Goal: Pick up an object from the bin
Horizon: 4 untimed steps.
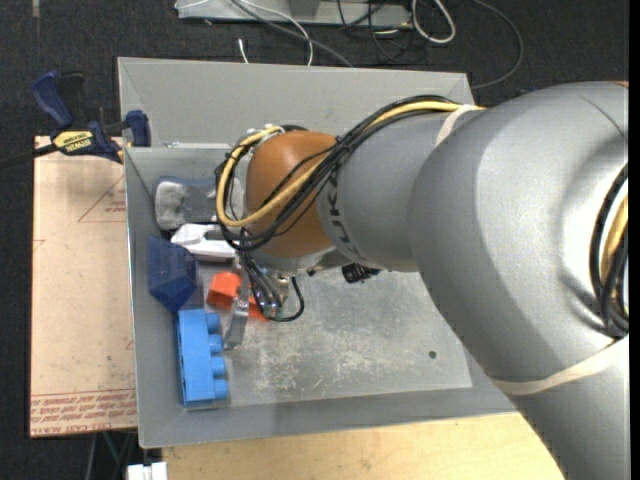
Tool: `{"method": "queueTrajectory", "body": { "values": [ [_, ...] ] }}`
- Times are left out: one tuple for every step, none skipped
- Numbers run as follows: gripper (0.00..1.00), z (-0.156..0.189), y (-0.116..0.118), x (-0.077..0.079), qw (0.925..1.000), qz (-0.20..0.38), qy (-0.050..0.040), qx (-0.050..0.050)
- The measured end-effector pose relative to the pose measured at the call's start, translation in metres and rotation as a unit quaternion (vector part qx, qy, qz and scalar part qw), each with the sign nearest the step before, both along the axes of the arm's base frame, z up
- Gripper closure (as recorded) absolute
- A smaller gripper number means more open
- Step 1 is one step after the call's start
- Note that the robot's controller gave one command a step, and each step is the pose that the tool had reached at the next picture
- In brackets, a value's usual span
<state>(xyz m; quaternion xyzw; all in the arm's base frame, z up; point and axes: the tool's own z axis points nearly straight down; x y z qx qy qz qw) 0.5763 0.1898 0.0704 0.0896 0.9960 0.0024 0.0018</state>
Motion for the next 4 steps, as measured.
{"method": "queueTrajectory", "body": {
  "values": [
    [1.00,-0.001,-0.004,0.008,0.9981,-0.062,0.0077,0.000],
    [1.00,-0.001,-0.004,0.008,0.9981,-0.062,0.0078,0.000],
    [1.00,0.003,-0.004,0.007,0.9981,-0.062,0.0080,0.000],
    [1.00,0.014,-0.004,0.007,0.9981,-0.062,0.0078,0.000]
  ]
}}
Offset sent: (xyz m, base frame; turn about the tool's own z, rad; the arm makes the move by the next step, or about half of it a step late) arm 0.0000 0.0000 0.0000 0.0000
